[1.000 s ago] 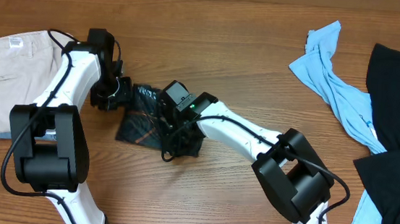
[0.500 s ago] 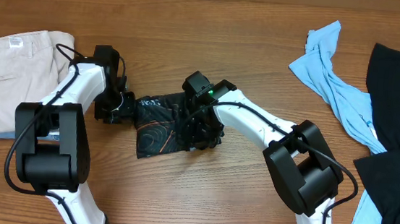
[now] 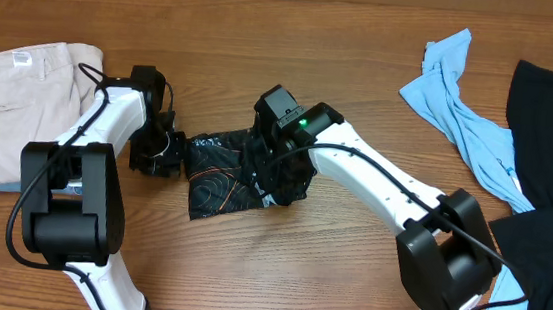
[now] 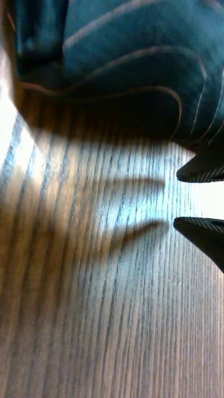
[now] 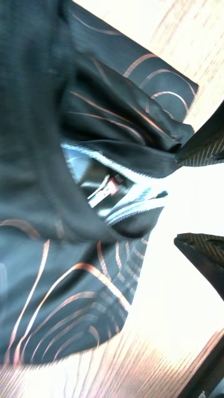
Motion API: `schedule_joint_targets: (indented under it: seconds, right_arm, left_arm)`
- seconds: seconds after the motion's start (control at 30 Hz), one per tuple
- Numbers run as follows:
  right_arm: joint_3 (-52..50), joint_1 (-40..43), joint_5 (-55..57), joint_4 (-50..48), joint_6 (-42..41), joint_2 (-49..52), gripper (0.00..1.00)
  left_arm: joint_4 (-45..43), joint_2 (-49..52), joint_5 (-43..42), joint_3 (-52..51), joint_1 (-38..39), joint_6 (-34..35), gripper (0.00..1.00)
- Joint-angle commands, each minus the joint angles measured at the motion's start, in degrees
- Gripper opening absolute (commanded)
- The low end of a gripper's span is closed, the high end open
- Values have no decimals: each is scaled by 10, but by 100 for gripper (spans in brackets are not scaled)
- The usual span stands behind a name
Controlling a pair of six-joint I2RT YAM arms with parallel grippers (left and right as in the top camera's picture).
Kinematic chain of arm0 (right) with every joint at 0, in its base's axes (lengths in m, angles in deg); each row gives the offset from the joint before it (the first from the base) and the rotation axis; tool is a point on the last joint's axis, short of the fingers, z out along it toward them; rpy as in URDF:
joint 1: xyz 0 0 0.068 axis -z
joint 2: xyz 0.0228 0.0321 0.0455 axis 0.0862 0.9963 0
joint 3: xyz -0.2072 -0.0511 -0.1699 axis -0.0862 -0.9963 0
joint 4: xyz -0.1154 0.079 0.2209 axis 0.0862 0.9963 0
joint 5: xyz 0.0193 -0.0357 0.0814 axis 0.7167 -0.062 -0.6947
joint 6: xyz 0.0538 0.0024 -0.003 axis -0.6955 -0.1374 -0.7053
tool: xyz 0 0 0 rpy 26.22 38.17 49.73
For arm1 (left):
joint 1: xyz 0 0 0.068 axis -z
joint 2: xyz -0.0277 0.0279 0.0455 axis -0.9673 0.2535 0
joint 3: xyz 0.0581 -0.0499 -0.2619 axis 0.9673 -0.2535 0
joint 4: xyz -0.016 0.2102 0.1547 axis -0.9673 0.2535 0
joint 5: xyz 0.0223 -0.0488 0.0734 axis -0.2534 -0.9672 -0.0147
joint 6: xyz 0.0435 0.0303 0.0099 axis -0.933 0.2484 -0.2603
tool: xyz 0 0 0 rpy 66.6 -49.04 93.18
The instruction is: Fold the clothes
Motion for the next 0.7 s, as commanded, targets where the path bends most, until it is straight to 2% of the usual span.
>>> schedule_joint_targets:
  seconds: [0.0,0.27,0.53,0.6,0.67]
  right_arm:
    - [10,-6,2,-12,32,-11,40]
    - [10,-28,0,-50,42,3,42]
    - [9,-33,0,-70,42,42,43]
    - [9,-33,0,-78,42,48,41]
    - [9,-33,0,-83,42,51,35]
  left_arm:
    - [-2,-31,-27,18,4,3,23]
    - [-7,-73,-37,26,8,10,23]
    - [-42,-93,-81,27,30,5,27]
    - [-49,-90,-81,27,47,3,27]
    - [-59,-87,-74,26,62,3,28]
